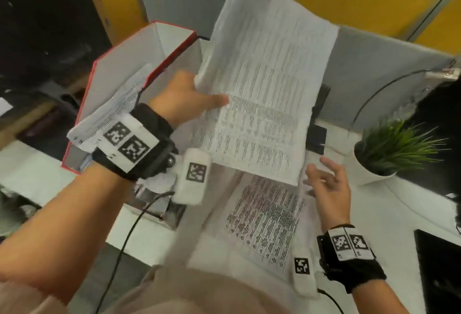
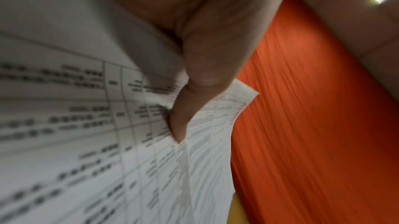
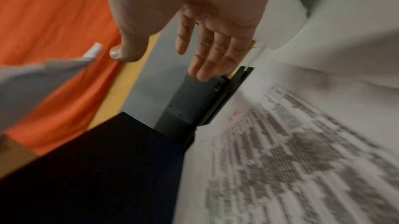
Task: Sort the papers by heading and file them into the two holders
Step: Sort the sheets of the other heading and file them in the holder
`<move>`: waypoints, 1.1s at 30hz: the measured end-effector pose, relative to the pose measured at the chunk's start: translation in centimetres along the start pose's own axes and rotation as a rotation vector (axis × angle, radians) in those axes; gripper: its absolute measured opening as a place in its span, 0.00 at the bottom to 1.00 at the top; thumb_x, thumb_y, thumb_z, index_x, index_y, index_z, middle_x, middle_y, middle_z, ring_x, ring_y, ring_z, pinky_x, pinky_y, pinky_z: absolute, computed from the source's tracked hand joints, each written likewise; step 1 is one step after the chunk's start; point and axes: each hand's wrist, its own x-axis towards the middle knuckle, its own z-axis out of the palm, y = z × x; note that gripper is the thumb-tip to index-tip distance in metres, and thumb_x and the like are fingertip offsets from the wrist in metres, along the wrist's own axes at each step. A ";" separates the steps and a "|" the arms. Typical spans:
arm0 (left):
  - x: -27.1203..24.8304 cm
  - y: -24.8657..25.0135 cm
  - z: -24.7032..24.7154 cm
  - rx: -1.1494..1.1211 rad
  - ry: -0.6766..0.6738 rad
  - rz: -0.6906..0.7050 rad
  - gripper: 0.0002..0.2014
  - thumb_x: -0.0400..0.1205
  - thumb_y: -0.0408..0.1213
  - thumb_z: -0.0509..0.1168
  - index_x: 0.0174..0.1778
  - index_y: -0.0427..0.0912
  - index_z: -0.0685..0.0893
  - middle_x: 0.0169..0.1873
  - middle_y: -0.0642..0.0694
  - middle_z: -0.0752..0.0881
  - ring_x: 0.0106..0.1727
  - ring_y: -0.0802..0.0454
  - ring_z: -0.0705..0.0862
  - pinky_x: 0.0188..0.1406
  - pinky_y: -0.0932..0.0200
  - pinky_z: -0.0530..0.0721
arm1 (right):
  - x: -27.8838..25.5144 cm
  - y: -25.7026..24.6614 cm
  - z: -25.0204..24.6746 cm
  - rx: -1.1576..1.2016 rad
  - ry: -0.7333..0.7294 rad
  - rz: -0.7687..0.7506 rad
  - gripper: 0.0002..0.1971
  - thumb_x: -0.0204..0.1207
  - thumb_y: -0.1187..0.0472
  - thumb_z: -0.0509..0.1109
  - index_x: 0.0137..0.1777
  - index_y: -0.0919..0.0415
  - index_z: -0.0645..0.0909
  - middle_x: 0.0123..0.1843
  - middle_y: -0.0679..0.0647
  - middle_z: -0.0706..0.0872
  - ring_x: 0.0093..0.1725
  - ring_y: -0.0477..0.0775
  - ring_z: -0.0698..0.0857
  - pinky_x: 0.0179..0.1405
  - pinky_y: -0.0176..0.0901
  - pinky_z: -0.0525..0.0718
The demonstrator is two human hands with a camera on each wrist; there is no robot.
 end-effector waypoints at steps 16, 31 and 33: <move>2.5 -4.4 -6.5 0.729 0.091 -0.207 0.38 0.70 0.43 0.77 0.72 0.32 0.70 0.69 0.33 0.73 0.70 0.36 0.72 0.66 0.48 0.70 | -1.8 9.1 -4.4 -1.013 0.027 0.335 0.44 0.60 0.50 0.83 0.75 0.59 0.68 0.69 0.71 0.72 0.70 0.72 0.69 0.70 0.61 0.68; 5.3 -10.3 -0.4 0.968 -0.271 -0.208 0.30 0.72 0.28 0.74 0.68 0.32 0.69 0.62 0.33 0.80 0.62 0.36 0.80 0.60 0.48 0.80 | -1.4 10.4 -4.5 -0.936 -0.012 0.360 0.45 0.62 0.55 0.82 0.77 0.62 0.64 0.71 0.68 0.68 0.71 0.69 0.71 0.72 0.60 0.70; 5.0 -10.8 -0.5 0.996 -0.325 -0.227 0.35 0.66 0.31 0.78 0.65 0.35 0.67 0.57 0.36 0.81 0.58 0.36 0.82 0.57 0.45 0.82 | -1.4 10.4 -4.5 -0.932 -0.012 0.362 0.45 0.62 0.56 0.82 0.77 0.62 0.64 0.71 0.68 0.68 0.71 0.69 0.71 0.73 0.60 0.70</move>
